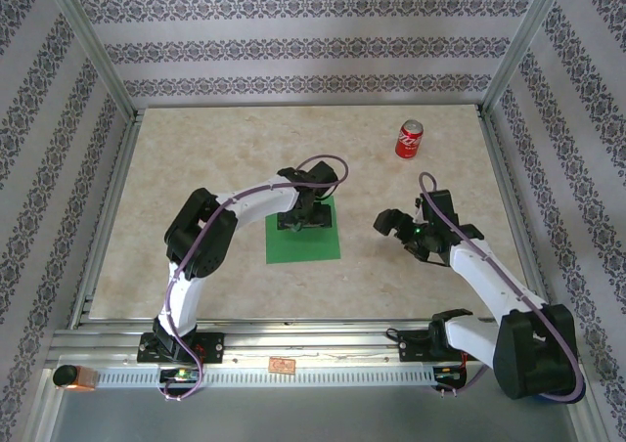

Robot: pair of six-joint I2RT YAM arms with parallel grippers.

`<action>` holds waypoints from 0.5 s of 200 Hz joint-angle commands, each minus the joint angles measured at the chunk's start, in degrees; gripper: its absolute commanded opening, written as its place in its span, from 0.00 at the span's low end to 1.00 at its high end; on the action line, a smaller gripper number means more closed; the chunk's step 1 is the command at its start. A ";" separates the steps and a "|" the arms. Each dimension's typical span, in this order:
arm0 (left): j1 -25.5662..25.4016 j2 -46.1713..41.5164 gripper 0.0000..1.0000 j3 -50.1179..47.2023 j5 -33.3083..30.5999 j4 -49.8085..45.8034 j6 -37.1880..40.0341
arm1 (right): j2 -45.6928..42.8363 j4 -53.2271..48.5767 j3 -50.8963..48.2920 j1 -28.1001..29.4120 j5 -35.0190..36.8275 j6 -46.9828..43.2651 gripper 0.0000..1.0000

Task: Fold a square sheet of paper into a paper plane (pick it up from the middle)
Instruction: Move the square sheet of paper to the center of the table.

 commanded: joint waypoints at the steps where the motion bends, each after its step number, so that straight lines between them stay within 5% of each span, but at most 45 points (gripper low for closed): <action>1: -0.67 -1.85 0.99 3.90 -9.31 -7.52 -2.59 | -0.99 -2.83 2.85 0.18 -4.29 -4.47 0.98; 53: -0.71 -6.37 0.99 4.64 -16.26 -10.65 -2.28 | -10.70 -7.21 1.97 1.34 0.68 -4.83 0.98; 100: 0.18 -11.94 0.99 -3.22 -5.46 -6.96 -2.06 | -7.44 -9.83 6.42 1.46 -3.36 -7.55 0.98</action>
